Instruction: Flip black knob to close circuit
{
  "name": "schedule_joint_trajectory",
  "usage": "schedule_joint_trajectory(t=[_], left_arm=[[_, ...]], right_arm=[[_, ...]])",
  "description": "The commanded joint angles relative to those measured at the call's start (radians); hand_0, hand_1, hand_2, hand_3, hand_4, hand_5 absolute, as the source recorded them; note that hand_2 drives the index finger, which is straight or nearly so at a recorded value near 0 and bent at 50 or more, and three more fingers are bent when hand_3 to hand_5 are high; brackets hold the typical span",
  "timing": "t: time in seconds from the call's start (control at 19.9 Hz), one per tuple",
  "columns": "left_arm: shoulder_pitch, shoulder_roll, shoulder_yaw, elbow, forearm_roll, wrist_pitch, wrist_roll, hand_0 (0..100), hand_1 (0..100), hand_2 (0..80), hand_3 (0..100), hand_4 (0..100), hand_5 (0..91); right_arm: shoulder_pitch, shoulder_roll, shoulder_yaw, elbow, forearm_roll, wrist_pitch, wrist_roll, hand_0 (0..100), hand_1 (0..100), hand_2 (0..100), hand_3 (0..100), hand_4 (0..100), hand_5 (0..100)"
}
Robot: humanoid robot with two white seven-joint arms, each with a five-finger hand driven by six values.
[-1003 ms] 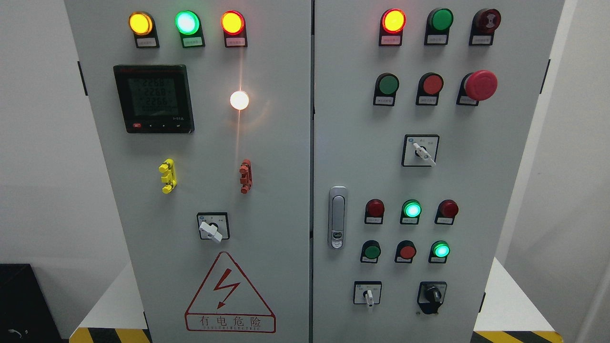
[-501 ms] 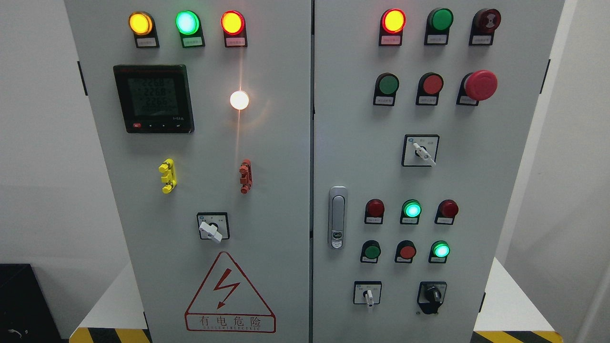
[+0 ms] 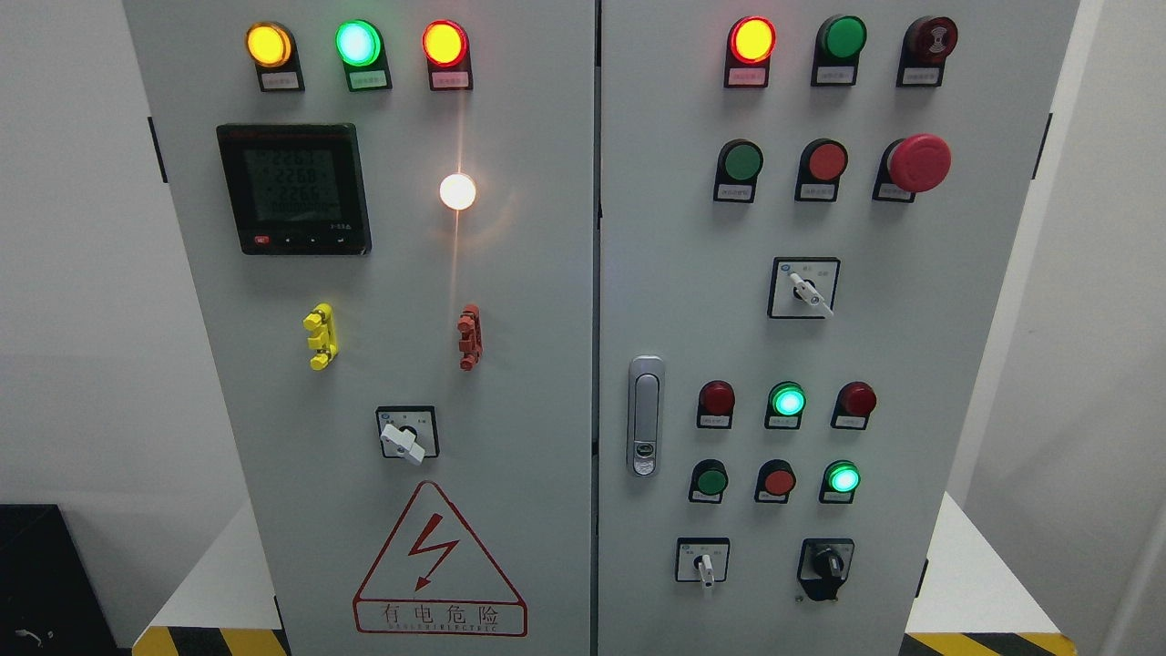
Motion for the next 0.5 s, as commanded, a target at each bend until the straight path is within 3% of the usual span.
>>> schedule_joint_trajectory(t=[0.0,0.15,0.45], left_arm=[[0.000,0.000,-0.001,-0.001,0.000,-0.001,-0.001,12,56,0.0,0,0,0.0],[0.000,0.000,0.000,0.001,0.000,-0.001,-0.001,12,56,0.0,0,0,0.0],[0.000,0.000,-0.001,0.001,0.000,-0.001,-0.001,12,56,0.0,0,0,0.0]], right_arm=[[0.000,0.003,-0.009,-0.193,0.194,0.000,-0.023,0,0,44,54,45,29],[0.004,0.009,-0.011,-0.273,0.273,0.001,-0.039,0,0,52,66,53,37],[0.005,0.010,-0.012,-0.391,0.363,0.021,-0.040,0,0,62,77,64,53]])
